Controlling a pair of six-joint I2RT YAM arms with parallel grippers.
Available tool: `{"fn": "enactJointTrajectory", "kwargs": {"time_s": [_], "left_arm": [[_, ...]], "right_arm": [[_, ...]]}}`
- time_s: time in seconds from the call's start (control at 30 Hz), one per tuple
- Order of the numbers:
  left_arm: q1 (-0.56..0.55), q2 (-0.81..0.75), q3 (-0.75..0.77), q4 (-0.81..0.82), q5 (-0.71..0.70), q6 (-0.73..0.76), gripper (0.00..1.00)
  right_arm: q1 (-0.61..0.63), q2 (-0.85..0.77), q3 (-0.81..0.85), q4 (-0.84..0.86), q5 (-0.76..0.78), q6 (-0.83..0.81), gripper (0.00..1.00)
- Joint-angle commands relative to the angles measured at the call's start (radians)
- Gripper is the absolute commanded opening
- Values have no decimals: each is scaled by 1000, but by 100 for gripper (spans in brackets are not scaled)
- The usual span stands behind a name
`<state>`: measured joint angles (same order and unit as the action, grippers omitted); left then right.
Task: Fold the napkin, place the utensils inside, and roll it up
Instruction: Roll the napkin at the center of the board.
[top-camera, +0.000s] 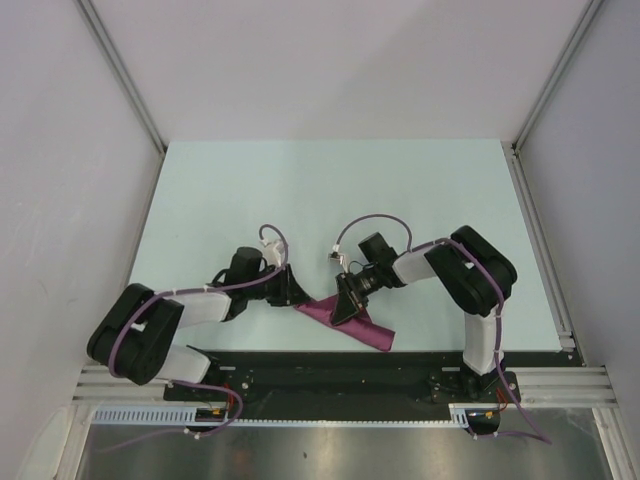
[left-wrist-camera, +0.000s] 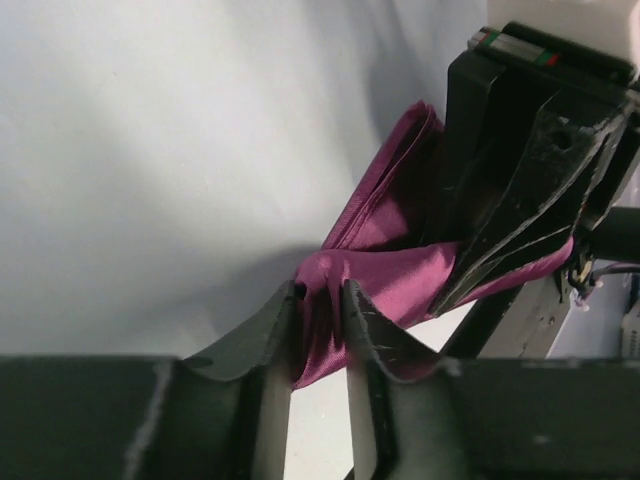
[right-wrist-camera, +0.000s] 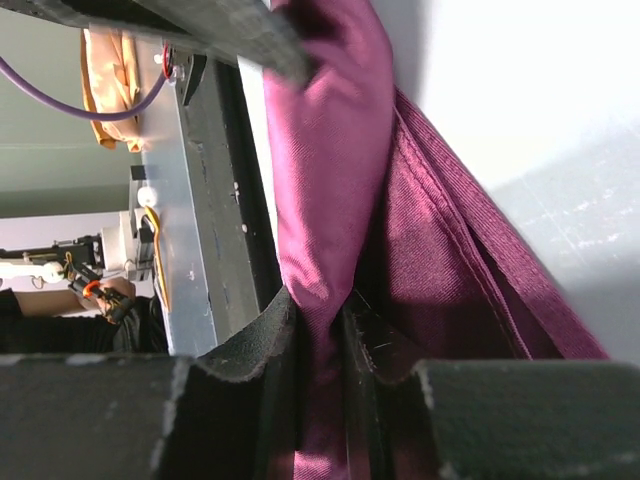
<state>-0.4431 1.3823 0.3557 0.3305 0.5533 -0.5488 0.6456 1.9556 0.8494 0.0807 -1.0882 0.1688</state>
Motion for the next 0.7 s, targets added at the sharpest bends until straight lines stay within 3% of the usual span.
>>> {"fn": "enactJointTrajectory", "kwargs": {"time_s": [0.0,0.07,0.1,0.33,0.43,0.47,0.53,0.57,0.6,0.67], "left_arm": [[-14,27,37,-10,-4,13,21],[-14,37,61,-53,-23,26,5],[-14,40,78,-62,-24,33,1],[-14,122,158,-151,-18,61,0],[-14,156,184,-179,-12,69,0],[-14,165,189,-186,-12,70,0],[-14,175,201,-202,-10,72,0],[-14,187,213,-217,-12,73,0],[-14,190,216,-222,-13,75,0],[-14,202,226,-232,-12,72,0]], "right_arm": [[-20,16,3,-36,85,-26,29],[-32,-7,16,-58,121,-28,35],[-38,-39,22,-77,138,-29,44],[-43,-299,53,-220,352,-48,58],[31,-421,40,-265,560,-84,61],[60,-446,24,-271,696,-106,63],[164,-495,7,-280,831,-124,63],[272,-517,-13,-276,1019,-147,64],[304,-518,-29,-271,1144,-152,64],[391,-514,-36,-253,1233,-160,64]]}}
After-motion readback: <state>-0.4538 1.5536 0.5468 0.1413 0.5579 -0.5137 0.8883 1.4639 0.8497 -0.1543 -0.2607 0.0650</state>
